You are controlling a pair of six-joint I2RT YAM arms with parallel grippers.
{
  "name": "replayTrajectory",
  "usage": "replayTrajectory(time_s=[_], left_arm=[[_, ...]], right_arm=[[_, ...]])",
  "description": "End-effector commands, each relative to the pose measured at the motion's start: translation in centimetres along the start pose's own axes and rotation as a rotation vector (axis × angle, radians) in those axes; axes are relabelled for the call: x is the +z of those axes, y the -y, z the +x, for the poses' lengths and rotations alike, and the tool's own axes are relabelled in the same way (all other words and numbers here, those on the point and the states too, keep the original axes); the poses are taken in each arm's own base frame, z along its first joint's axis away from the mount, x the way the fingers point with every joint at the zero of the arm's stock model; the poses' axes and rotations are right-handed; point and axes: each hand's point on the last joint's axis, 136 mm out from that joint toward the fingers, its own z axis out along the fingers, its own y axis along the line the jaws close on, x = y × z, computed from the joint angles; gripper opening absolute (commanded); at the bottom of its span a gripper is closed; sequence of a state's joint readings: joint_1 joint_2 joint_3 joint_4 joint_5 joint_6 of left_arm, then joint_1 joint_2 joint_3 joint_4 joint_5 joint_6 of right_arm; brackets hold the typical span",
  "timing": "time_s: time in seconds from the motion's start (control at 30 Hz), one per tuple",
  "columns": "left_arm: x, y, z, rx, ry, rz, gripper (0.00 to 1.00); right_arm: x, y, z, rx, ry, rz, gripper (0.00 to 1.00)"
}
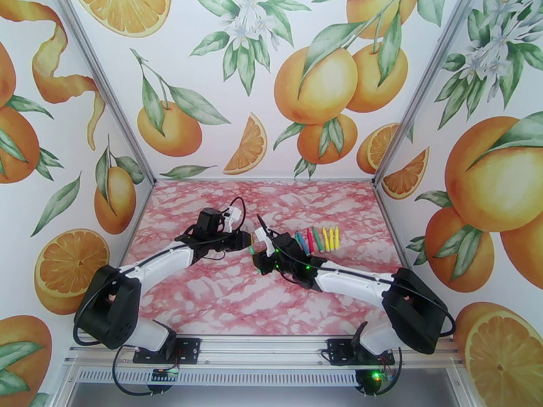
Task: Open the pen caps
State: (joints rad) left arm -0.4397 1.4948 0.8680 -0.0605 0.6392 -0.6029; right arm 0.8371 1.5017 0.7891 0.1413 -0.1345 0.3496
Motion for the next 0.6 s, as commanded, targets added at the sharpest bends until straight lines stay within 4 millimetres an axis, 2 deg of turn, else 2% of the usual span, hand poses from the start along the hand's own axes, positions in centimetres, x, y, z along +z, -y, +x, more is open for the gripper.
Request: replayTrajectory(time_s=[0.0, 0.17, 0.3, 0.4, 0.57], left_arm=[[0.0, 1.4, -1.2, 0.039, 0.020, 0.038, 0.15], [-0.1, 1.8, -1.7, 0.051, 0.023, 0.041, 0.13], [-0.1, 2.5, -2.1, 0.062, 0.022, 0.060, 0.09], [-0.1, 2.9, -2.3, 0.067, 0.017, 0.075, 0.05], [-0.2, 3.0, -2.3, 0.073, 0.013, 0.068, 0.02]], right_arm=[[0.0, -0.2, -2.0, -0.012, 0.061, 0.001, 0.18], [0.2, -0.4, -0.8, -0.034, 0.017, -0.025, 0.32], [0.7, -0.6, 0.2, -0.044, -0.024, -0.046, 0.36], [0.9, -0.6, 0.4, -0.044, -0.025, -0.048, 0.33], [0.7, -0.7, -0.2, -0.046, 0.000, -0.053, 0.20]])
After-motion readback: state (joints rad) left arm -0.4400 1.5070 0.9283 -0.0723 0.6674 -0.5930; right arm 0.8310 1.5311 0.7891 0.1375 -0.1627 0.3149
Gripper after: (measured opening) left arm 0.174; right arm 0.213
